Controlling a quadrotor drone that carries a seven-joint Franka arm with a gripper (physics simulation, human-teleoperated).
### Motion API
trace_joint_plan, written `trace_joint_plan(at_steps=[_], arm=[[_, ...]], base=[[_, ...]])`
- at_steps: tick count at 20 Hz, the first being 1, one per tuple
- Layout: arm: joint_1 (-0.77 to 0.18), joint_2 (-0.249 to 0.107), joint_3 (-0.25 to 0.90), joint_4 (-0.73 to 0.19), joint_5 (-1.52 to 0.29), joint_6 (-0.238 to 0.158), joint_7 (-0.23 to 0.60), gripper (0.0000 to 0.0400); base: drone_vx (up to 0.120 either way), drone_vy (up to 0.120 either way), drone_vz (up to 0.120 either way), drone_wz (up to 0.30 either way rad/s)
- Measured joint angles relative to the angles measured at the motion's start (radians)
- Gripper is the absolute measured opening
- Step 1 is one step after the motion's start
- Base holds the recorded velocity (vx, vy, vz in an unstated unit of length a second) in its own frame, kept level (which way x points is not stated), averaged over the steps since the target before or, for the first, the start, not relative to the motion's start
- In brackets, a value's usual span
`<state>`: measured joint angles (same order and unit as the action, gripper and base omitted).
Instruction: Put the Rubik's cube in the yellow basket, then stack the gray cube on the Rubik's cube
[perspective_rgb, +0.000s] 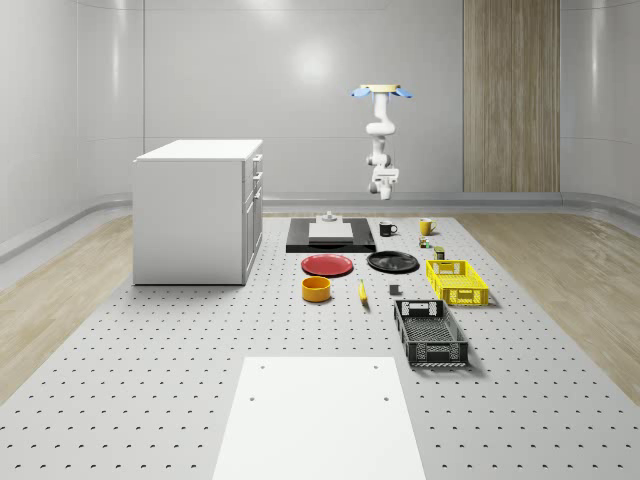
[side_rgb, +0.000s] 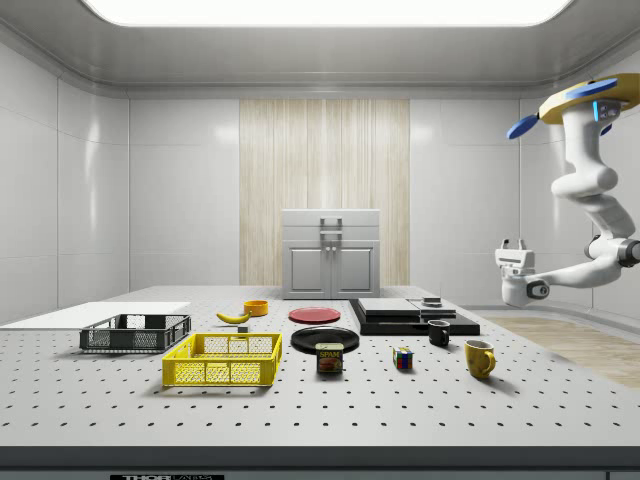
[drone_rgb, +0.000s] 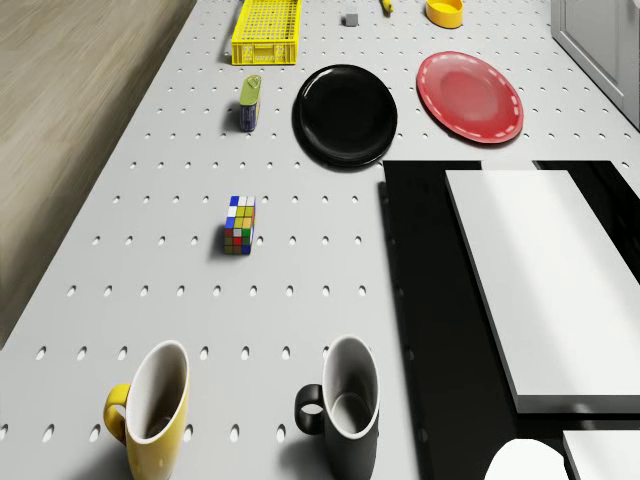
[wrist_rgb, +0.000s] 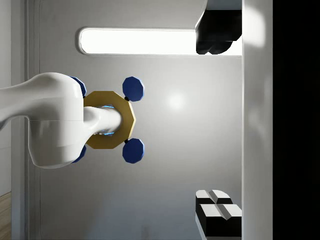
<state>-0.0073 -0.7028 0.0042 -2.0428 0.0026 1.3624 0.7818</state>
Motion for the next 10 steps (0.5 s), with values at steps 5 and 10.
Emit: trace_joint_plan(at_steps=[5,10], arm=[[-0.001,-0.002,0.000,0.000,0.000,0.003,0.000,0.0400],[-0.001,-0.004,0.001,-0.002,0.000,0.006,0.000,0.0400]], base=[[0.120,0.120,0.000,0.000],[0.120,0.120,0.000,0.000]])
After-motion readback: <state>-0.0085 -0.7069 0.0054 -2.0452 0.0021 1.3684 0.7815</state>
